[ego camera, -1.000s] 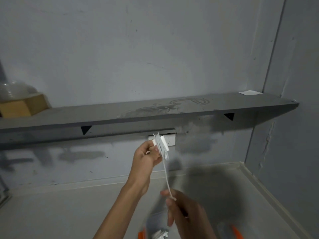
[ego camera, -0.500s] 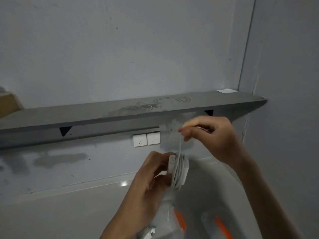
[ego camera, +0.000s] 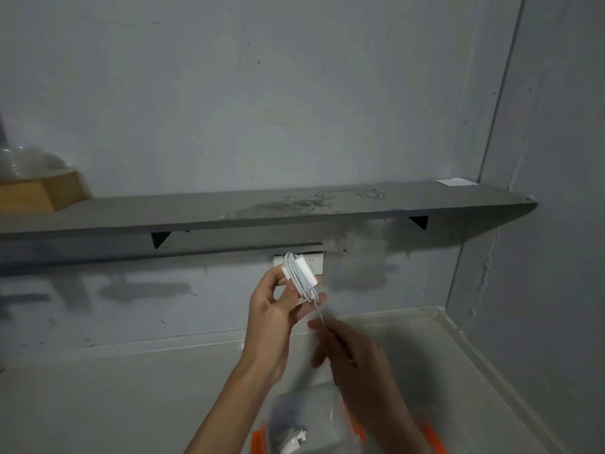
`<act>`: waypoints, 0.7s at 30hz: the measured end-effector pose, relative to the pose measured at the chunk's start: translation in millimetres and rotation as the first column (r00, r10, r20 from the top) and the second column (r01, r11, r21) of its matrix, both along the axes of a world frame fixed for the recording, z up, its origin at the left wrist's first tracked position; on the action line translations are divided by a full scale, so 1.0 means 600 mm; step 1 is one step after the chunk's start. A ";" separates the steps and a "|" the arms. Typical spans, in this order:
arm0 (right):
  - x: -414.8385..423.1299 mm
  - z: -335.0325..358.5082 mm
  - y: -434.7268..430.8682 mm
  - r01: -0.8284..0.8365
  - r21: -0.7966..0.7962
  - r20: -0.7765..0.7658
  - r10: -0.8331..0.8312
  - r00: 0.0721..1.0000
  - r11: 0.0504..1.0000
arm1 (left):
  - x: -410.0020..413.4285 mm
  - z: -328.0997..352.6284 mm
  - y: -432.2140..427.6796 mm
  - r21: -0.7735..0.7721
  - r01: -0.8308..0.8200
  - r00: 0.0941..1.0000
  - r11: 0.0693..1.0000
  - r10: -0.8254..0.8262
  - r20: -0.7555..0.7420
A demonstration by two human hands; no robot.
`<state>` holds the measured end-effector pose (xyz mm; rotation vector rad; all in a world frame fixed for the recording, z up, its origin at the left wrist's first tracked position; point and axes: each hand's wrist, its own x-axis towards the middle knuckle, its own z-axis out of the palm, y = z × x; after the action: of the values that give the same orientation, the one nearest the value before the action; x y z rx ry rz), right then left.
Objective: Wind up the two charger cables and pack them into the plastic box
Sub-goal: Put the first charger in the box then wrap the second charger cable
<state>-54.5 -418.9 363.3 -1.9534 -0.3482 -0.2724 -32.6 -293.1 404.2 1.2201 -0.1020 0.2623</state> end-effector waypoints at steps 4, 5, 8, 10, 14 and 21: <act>-0.020 0.002 -0.008 0.259 -0.187 0.332 -0.187 0.924 0.947 | -0.010 -0.012 0.001 -0.026 -0.053 0.998 0.998 0.052 -0.032; -0.022 0.004 -0.009 0.318 -0.173 0.420 -0.222 0.880 0.932 | -0.012 -0.014 0.000 -0.024 -0.059 0.998 0.998 0.058 -0.035; -0.031 0.022 -0.008 0.375 -0.072 0.561 -0.273 0.782 0.924 | -0.021 -0.016 -0.006 0.011 -0.056 0.998 0.998 0.056 -0.021; -0.038 0.036 -0.008 0.389 -0.026 0.579 -0.303 0.757 0.921 | -0.029 -0.017 -0.011 0.051 -0.041 0.999 0.998 0.042 -0.005; -0.039 0.056 0.001 0.227 0.392 0.328 -0.365 0.871 0.892 | -0.053 -0.002 -0.019 0.043 0.025 0.999 0.999 -0.026 0.021; -0.032 0.075 -0.010 0.113 0.446 0.242 -0.241 0.940 0.888 | -0.069 0.016 -0.026 0.117 0.043 0.994 0.992 -0.054 0.093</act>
<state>-73.9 -425.2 408.3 -1.5082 -0.2691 -0.7047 -74.0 -308.8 413.6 1.3176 -0.2332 0.2755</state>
